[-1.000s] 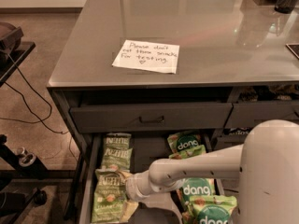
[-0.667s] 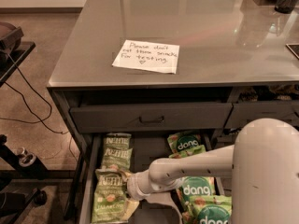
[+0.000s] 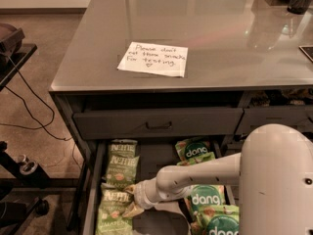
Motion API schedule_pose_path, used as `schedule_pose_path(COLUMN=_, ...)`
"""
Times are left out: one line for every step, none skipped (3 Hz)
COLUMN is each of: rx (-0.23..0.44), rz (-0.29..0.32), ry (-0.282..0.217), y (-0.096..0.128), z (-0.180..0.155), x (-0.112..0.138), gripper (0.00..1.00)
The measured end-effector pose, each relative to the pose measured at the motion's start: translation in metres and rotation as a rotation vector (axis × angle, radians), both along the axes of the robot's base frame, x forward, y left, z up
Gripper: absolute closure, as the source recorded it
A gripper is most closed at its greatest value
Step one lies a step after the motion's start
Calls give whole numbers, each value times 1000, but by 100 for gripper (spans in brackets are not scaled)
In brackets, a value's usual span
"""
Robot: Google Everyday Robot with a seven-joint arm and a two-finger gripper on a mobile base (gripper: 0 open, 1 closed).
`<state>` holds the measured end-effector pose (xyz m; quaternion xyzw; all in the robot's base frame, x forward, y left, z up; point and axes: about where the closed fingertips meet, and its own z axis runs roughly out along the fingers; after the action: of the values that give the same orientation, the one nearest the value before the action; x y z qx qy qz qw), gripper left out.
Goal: Pick green jalapeno chip bag from middle drawer and place on counter
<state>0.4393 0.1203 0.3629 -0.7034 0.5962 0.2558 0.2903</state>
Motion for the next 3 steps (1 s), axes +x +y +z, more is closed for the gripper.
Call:
schedule_pose_path(rx=14, rz=-32, ry=-4, y=-3, z=20, x=-3, gripper=66)
schedule_pose_path(rx=41, rz=-65, ry=-6, y=-10, z=51, x=-8, gripper=87)
schedule_pose_path(rx=96, rz=-99, ry=38, y=-22, z=74, x=-1, gripper=100)
